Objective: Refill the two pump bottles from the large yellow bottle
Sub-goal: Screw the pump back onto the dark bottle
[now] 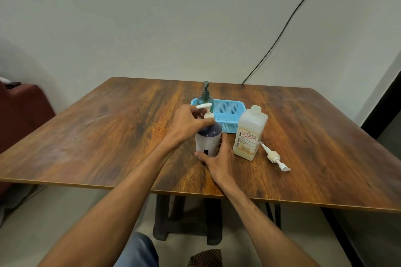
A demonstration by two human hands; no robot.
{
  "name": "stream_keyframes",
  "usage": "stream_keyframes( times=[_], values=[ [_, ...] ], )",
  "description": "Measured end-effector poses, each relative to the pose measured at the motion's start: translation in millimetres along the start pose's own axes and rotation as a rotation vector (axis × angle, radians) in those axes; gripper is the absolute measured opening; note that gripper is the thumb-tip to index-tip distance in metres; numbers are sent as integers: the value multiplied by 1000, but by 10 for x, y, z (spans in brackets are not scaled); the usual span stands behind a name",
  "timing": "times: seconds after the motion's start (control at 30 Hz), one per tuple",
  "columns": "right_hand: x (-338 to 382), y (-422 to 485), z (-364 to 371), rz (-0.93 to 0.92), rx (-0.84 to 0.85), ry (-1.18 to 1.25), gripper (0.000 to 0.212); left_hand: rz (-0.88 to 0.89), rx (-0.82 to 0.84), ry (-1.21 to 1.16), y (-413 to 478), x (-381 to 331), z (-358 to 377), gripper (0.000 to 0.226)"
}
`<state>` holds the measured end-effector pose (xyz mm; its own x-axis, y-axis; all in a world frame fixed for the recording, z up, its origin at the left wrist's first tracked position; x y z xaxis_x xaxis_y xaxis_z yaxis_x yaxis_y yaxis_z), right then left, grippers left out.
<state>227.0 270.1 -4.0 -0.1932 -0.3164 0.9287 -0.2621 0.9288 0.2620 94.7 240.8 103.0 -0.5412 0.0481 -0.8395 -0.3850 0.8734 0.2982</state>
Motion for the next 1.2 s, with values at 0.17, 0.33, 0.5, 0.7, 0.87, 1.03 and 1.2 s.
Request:
stream_keyframes(
  times=[0.17, 0.33, 0.5, 0.7, 0.87, 1.03, 1.2],
  values=[
    [0, -7, -4, -4, -2, 12, 98, -32, 29, -243, -43, 79, 61, 31],
    [-4, 7, 1, -17, 2, 10, 95, -39, -126, -326, -102, 138, 19, 51],
    [16, 8, -1, -42, -2, 14, 93, 55, -154, -229, -127, 80, 16, 27],
    [10, 9, 12, -57, 0, 24, 94, 97, -173, -231, -157, 76, 4, 20],
    [1, 14, 11, -56, 2, 30, 93, 72, -147, -260, -153, 114, 25, 25],
    [22, 10, 11, -57, 15, 50, 94, 75, -35, -240, -150, 113, 88, 28],
    [18, 8, -4, -53, 4, 28, 96, 26, -59, -293, -133, 171, 85, 46]
  ],
)
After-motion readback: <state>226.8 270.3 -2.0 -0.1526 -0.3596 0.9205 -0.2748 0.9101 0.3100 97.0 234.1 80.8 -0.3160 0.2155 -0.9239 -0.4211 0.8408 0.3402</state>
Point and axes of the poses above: each hand's wrist, its own y-axis towards the middle knuckle, its own z-axis out of the palm, x = y × z, the point moved 9 cm from there along y, towards the middle knuckle, and after that the axes turned 2 degrees about -z, right-handed, at the moved point
